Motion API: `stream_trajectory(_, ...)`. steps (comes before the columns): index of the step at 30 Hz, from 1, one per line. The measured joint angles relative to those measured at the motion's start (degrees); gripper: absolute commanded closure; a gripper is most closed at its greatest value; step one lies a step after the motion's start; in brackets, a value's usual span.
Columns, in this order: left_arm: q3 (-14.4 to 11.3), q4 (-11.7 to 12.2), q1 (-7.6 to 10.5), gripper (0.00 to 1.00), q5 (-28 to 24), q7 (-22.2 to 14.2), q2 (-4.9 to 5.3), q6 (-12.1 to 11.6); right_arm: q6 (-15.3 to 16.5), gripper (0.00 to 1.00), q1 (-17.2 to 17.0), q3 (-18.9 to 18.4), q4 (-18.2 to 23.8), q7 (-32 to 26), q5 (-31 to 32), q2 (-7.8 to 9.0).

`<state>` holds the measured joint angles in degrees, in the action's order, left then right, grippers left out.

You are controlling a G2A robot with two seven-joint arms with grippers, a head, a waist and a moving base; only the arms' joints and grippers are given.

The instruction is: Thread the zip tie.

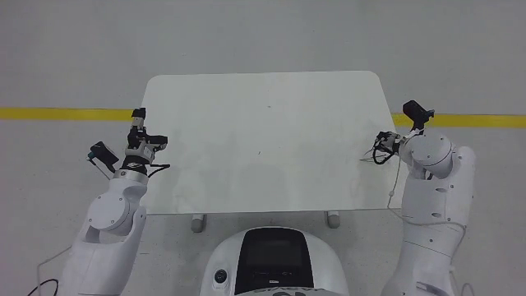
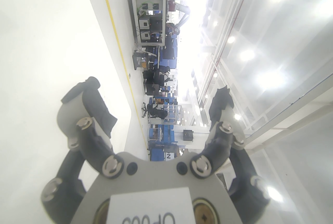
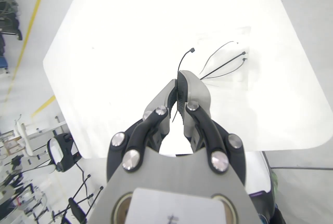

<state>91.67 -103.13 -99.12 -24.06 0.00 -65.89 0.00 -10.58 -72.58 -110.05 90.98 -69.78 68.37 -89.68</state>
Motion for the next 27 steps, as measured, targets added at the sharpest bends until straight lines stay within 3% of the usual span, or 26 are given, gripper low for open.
stream_trajectory(9,0.0,0.0,0.0,0.0,0.0,0.0,0.0,0.0,1.07,1.0,-0.3,0.02,-0.33,0.54,-0.85,0.01)
stream_trajectory(13,0.0,0.0,0.0,0.0,0.0,0.0,0.0,0.0,10.45,1.0,-1.22,-2.02,-0.93,0.27,-11.6,0.68)
stream_trajectory(18,0.0,0.0,0.0,0.0,0.0,0.0,0.0,0.0,20.9,1.0,0.46,-4.46,-5.17,-5.44,-23.99,2.18)
stream_trajectory(21,0.0,0.0,0.0,0.0,0.0,0.0,0.0,0.0,25.09,1.0,2.62,-5.05,-9.61,-9.58,-29.3,3.26)
stream_trajectory(24,0.0,0.0,0.0,0.0,0.0,0.0,0.0,0.0,29.16,1.0,4.08,-3.49,-14.34,-9.96,-33.49,4.53)
stream_trajectory(27,0.0,0.0,0.0,0.0,0.0,0.0,0.0,0.0,30.2,1.0,4.47,-0.74,-16.48,-9.85,-37.1,6.17)
